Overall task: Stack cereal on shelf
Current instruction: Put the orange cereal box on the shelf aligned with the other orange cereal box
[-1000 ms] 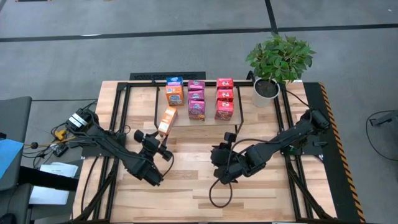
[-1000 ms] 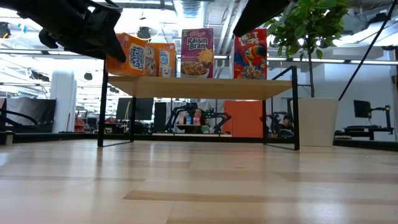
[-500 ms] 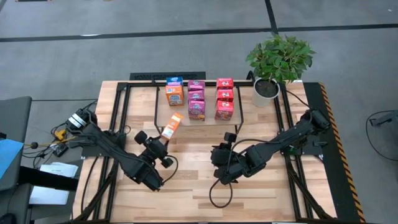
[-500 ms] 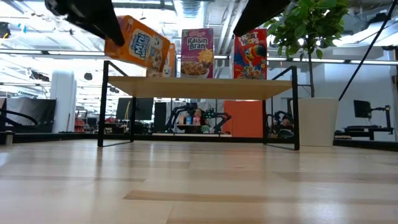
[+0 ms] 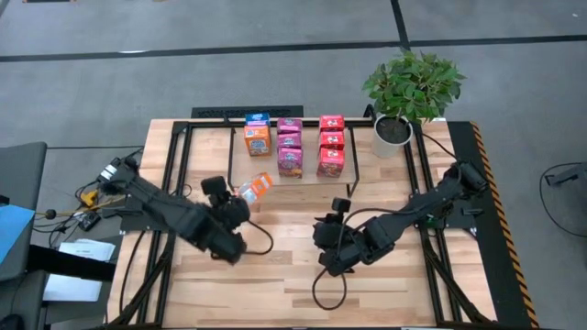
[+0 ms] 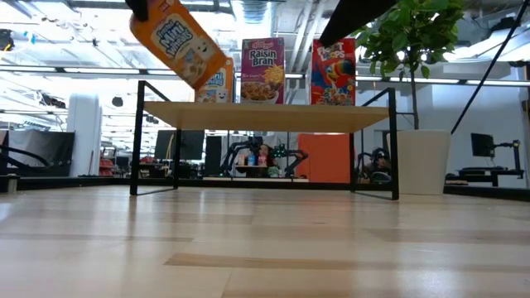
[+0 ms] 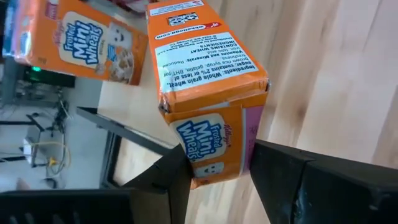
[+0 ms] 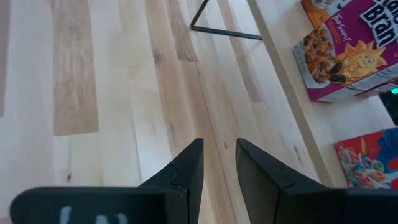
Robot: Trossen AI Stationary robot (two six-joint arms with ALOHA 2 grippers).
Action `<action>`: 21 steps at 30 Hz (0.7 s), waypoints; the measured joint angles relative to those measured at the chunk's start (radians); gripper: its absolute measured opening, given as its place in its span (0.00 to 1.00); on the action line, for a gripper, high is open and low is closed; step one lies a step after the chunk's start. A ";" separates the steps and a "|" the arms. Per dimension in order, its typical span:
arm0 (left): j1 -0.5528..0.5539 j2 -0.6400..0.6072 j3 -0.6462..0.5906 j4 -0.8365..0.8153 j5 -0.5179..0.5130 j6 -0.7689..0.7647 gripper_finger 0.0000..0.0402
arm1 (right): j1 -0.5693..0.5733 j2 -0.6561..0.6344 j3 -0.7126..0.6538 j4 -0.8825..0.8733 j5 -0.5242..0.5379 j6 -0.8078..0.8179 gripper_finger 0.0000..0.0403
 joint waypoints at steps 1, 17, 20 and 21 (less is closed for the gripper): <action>0.019 -0.001 0.021 0.000 0.025 0.053 0.34 | 0.004 0.000 0.000 -0.002 -0.001 0.000 0.29; 0.456 -0.019 0.304 -0.003 0.451 0.757 0.34 | 0.034 0.000 0.000 -0.055 0.000 0.047 0.29; 0.534 -0.022 0.307 -0.002 0.511 0.826 0.34 | 0.040 0.000 0.000 -0.070 -0.001 0.053 0.29; 0.557 -0.026 0.307 -0.002 0.544 0.854 0.34 | 0.039 0.000 0.000 -0.074 -0.001 0.053 0.29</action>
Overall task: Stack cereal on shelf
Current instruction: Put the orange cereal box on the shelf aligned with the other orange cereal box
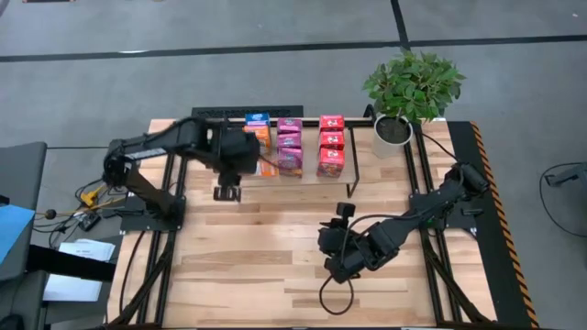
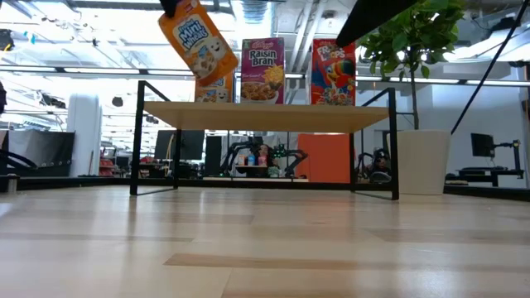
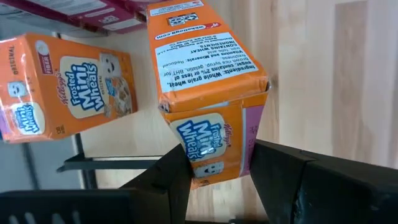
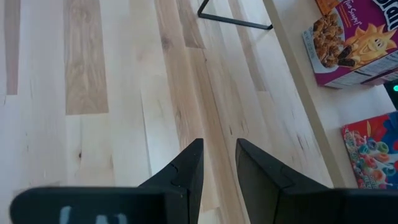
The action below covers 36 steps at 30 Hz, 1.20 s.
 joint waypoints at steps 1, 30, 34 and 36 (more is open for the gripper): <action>0.022 -0.003 0.001 -0.001 0.029 0.027 0.34 | 0.000 0.000 0.000 -0.002 0.000 0.002 0.29; 0.165 -0.167 0.001 -0.001 0.199 0.160 0.34 | -0.029 0.000 0.000 -0.005 -0.001 -0.001 0.29; 0.163 -0.172 0.001 0.000 0.250 0.144 0.34 | -0.043 0.000 0.000 -0.004 -0.001 -0.002 0.29; 0.164 -0.165 -0.001 0.000 0.261 0.152 0.34 | -0.049 0.000 0.000 -0.003 -0.001 -0.002 0.29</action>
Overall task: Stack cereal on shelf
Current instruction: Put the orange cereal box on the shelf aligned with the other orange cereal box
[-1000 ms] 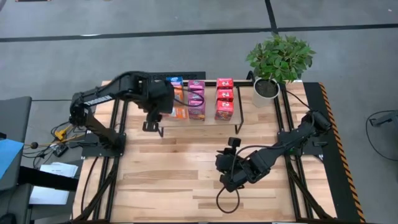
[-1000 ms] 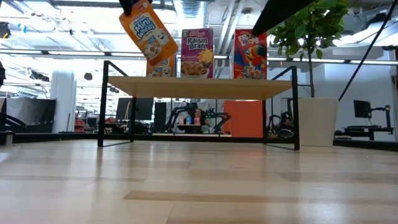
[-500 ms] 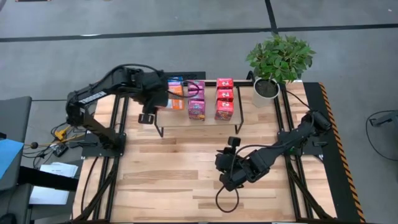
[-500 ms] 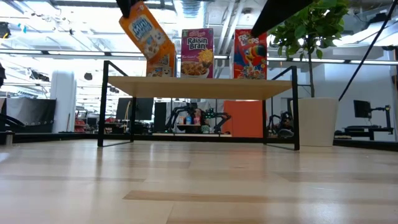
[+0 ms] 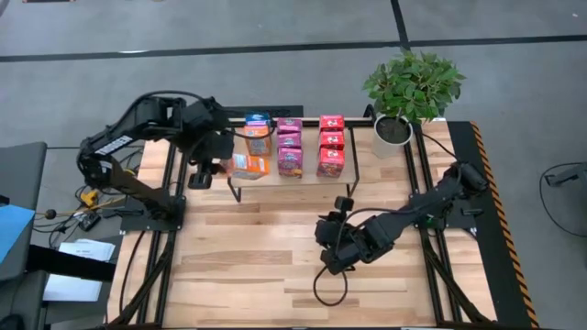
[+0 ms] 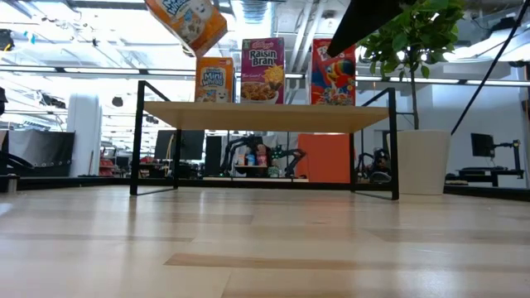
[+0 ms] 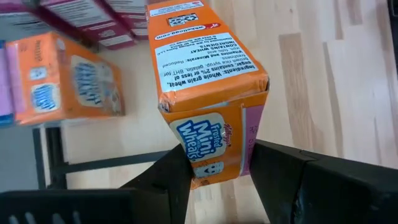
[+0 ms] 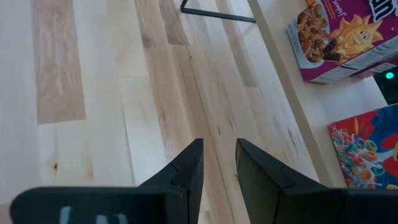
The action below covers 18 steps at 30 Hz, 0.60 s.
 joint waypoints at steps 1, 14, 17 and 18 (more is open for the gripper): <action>0.000 0.004 -0.006 0.000 0.008 0.013 0.34 | -0.003 0.000 0.000 0.000 0.000 0.000 0.29; 0.005 0.042 -0.158 0.001 -0.084 0.084 0.34 | -0.013 0.000 0.000 0.012 -0.001 0.001 0.29; 0.019 0.046 -0.166 -0.001 -0.089 0.097 0.34 | -0.013 0.000 0.000 0.012 -0.001 0.001 0.29; 0.022 0.048 -0.171 0.002 -0.089 0.097 0.34 | -0.013 0.000 0.000 0.012 -0.001 0.001 0.29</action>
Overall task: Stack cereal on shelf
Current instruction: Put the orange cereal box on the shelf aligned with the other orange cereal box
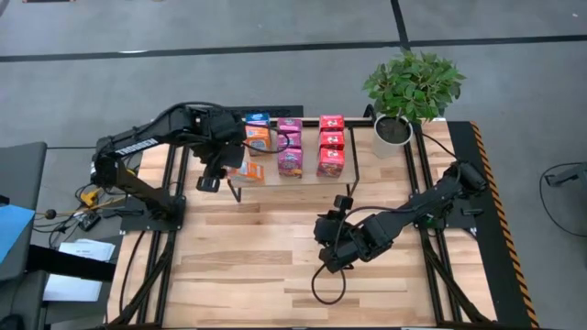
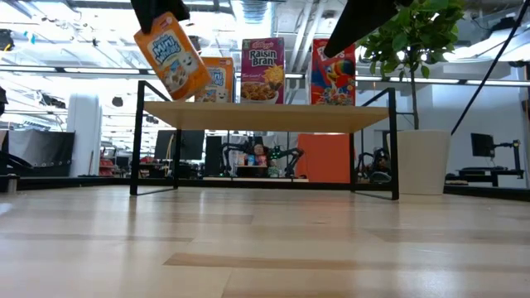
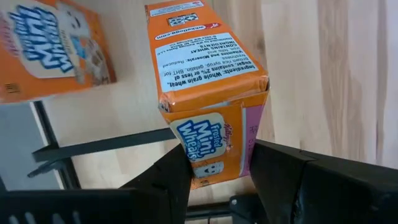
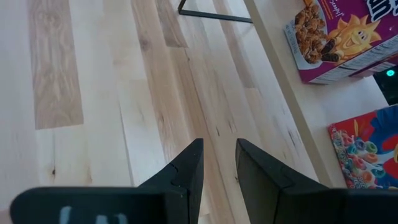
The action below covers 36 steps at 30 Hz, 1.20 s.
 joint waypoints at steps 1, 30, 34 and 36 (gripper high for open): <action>0.004 0.002 -0.007 0.001 -0.004 0.002 0.34 | 0.000 0.000 0.000 0.000 0.000 0.000 0.29; -0.002 0.001 -0.024 -0.002 -0.134 0.062 0.34 | -0.043 0.001 0.009 0.247 0.000 -0.298 0.32; -0.025 0.002 -0.013 -0.003 -0.112 0.057 0.34 | -0.072 -0.001 0.085 0.477 -0.029 -0.601 0.41; -0.042 0.002 0.004 -0.002 -0.112 0.052 0.34 | -0.097 -0.002 0.117 0.546 -0.098 -0.713 0.49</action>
